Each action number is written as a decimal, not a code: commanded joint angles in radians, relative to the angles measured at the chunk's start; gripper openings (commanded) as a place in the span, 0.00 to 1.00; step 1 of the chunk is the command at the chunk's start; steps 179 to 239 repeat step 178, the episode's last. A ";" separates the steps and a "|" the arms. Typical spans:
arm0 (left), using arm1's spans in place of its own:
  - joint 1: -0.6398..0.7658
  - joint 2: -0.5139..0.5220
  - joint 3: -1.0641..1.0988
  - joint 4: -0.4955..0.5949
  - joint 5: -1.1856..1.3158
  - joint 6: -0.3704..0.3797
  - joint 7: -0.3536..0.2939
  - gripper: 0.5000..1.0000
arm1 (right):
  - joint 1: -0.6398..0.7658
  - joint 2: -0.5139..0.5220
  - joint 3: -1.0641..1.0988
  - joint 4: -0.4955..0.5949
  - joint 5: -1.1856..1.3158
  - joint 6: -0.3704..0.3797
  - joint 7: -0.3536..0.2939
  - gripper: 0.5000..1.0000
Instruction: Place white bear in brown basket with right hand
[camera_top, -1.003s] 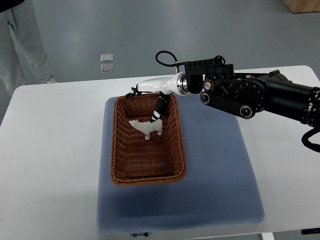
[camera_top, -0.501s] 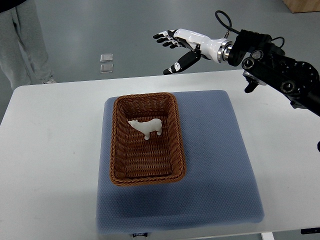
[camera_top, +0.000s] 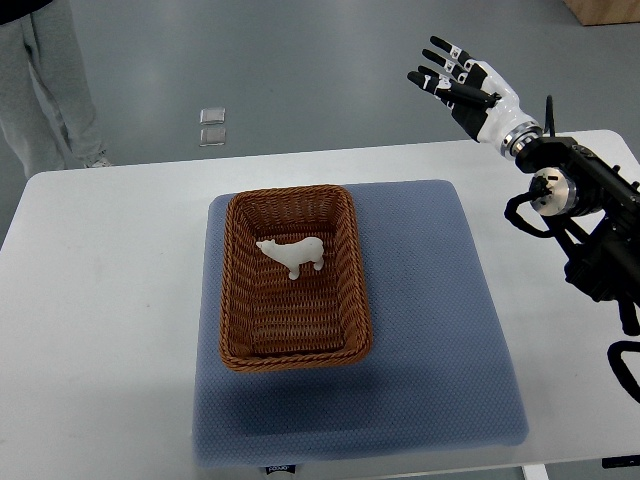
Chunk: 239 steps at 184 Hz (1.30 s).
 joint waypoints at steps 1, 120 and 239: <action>0.001 0.000 0.000 0.000 0.000 0.000 0.000 1.00 | -0.011 0.022 0.005 -0.083 0.124 0.000 0.003 0.82; 0.001 0.000 0.000 0.000 0.000 0.000 0.000 1.00 | -0.067 0.055 -0.007 -0.137 0.181 -0.026 0.153 0.83; 0.035 0.000 -0.003 0.000 -0.003 0.002 0.000 1.00 | -0.090 0.067 -0.010 -0.138 0.181 -0.028 0.156 0.83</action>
